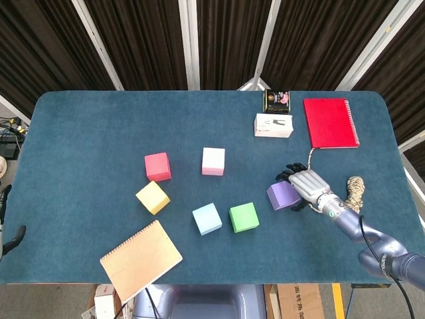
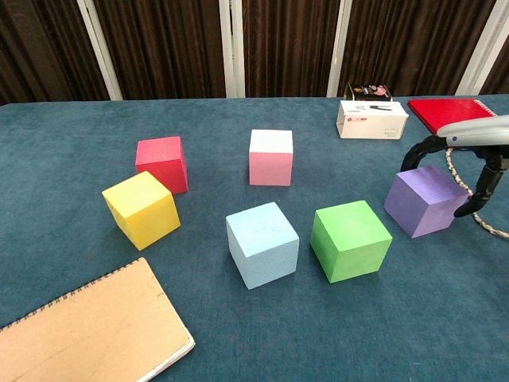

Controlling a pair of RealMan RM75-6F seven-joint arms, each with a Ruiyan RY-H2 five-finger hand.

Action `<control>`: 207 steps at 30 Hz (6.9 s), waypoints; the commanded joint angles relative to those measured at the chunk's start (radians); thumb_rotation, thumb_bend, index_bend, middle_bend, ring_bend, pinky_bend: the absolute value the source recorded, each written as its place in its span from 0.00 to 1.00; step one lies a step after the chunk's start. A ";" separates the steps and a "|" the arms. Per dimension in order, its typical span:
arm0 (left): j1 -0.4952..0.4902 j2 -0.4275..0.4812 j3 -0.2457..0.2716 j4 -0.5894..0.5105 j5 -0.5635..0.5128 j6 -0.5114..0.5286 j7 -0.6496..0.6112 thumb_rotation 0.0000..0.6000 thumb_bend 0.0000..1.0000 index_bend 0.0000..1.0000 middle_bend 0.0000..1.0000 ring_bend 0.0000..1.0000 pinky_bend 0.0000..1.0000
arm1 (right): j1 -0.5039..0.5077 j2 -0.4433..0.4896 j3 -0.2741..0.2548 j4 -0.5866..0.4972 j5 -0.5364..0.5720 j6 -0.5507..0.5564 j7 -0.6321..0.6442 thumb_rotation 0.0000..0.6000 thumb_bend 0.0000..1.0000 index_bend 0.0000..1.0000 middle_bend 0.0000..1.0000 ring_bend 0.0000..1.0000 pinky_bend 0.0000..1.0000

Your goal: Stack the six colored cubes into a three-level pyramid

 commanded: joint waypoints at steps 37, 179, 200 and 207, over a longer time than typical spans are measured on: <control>-0.003 -0.034 -0.037 0.020 -0.056 0.024 0.069 1.00 0.36 0.09 0.00 0.00 0.03 | 0.289 0.100 0.020 -0.185 0.768 -0.071 -0.318 1.00 0.36 0.39 0.35 0.18 0.00; -0.021 -0.008 -0.068 0.060 -0.164 -0.015 -0.006 1.00 0.36 0.09 0.00 0.00 0.03 | 0.468 -0.478 0.314 0.176 1.499 0.217 -1.161 1.00 0.43 0.39 0.34 0.18 0.00; -0.021 -0.008 -0.067 0.059 -0.164 -0.015 -0.005 1.00 0.36 0.09 0.00 0.00 0.03 | 0.476 -0.472 0.311 0.167 1.527 0.208 -1.192 1.00 0.43 0.32 0.24 0.13 0.00; -0.021 -0.009 -0.067 0.059 -0.164 -0.016 -0.003 1.00 0.36 0.09 0.00 0.00 0.03 | 0.478 -0.465 0.304 0.162 1.545 0.202 -1.212 1.00 0.43 0.28 0.20 0.10 0.00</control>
